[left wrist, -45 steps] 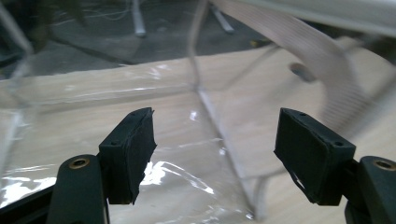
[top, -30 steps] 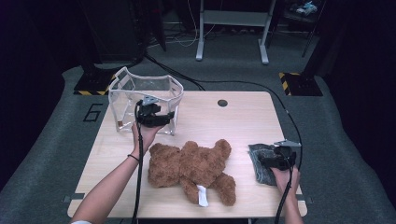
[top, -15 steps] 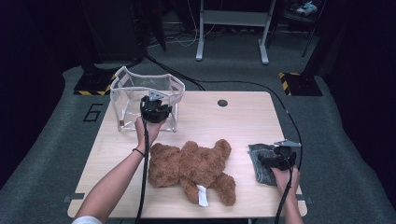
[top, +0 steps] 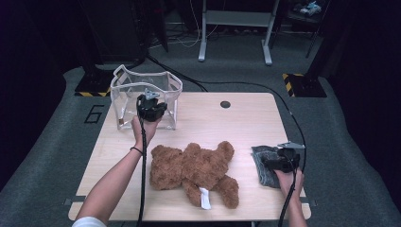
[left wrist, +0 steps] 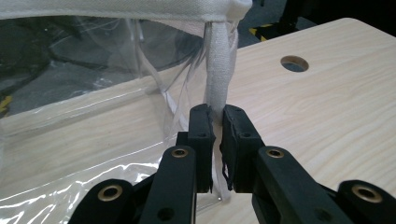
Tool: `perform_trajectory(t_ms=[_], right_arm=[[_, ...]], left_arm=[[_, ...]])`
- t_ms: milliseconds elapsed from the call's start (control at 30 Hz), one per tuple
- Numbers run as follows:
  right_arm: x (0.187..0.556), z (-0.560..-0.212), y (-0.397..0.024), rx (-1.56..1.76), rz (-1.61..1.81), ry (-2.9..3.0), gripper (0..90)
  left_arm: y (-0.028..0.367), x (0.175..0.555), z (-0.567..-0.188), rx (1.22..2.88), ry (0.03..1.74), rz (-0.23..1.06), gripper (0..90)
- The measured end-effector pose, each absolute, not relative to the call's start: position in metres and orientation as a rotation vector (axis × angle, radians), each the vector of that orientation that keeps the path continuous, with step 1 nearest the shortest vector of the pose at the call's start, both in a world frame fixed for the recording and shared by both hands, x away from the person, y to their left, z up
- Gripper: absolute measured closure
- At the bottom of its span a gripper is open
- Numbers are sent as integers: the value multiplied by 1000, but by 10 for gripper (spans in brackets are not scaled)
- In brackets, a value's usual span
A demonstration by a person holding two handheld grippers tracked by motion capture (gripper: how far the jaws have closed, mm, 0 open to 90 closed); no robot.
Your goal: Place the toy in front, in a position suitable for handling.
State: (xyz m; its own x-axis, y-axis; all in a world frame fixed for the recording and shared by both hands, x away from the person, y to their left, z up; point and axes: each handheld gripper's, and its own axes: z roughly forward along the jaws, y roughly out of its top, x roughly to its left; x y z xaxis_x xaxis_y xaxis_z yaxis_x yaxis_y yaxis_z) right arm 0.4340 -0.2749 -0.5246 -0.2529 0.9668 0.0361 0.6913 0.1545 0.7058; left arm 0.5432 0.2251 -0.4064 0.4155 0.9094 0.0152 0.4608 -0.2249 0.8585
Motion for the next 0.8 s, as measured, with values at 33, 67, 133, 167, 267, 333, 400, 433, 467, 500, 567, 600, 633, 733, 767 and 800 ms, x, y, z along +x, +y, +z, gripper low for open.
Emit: perform_trajectory(t_ms=[33,67,133,167,267,333,400,433,467,500,567,600,633,733,767,800], right_arm=[[434,-525,-275,1576,865,2010,16],[434,-525,-275,1577,865,2010,16],[434,-525,-275,1577,865,2010,16],[434,-525,-275,1576,865,2011,16],[434,-525,-275,1576,864,2011,16],[434,-525,-275,1577,865,2010,16],[434,-525,-275,1577,865,2010,16],[434,-525,-275,1577,865,2011,16],[434,-525,-275,1577,865,2011,16],[434,-525,-275,1578,865,2011,16],[434,-525,-275,1577,865,2011,16],[434,-525,-275,1578,865,2011,16],[434,-525,-275,1578,865,2011,16],[434,-525,-275,1577,864,2011,16],[434,-525,-275,1577,863,2011,16],[434,-525,-275,1576,863,2011,16]], left_arm=[[227,544,-407,1839,1183,687,820],[228,544,-406,1833,1189,690,821],[232,544,-406,1833,1194,694,822],[233,544,-406,1827,1197,704,823],[237,545,-406,1818,1209,705,823],[240,546,-406,1815,1214,709,823],[242,547,-406,1820,1220,699,803],[243,547,-407,1824,1220,689,756],[244,547,-407,1820,1223,681,726],[246,546,-407,1821,1234,671,669],[248,545,-408,1822,1236,660,566],[249,543,-409,1807,1244,663,526],[251,541,-409,1815,1238,668,479],[259,535,-408,1811,1234,657,398],[262,532,-408,1798,1235,656,374],[265,529,-408,1794,1232,650,352]])
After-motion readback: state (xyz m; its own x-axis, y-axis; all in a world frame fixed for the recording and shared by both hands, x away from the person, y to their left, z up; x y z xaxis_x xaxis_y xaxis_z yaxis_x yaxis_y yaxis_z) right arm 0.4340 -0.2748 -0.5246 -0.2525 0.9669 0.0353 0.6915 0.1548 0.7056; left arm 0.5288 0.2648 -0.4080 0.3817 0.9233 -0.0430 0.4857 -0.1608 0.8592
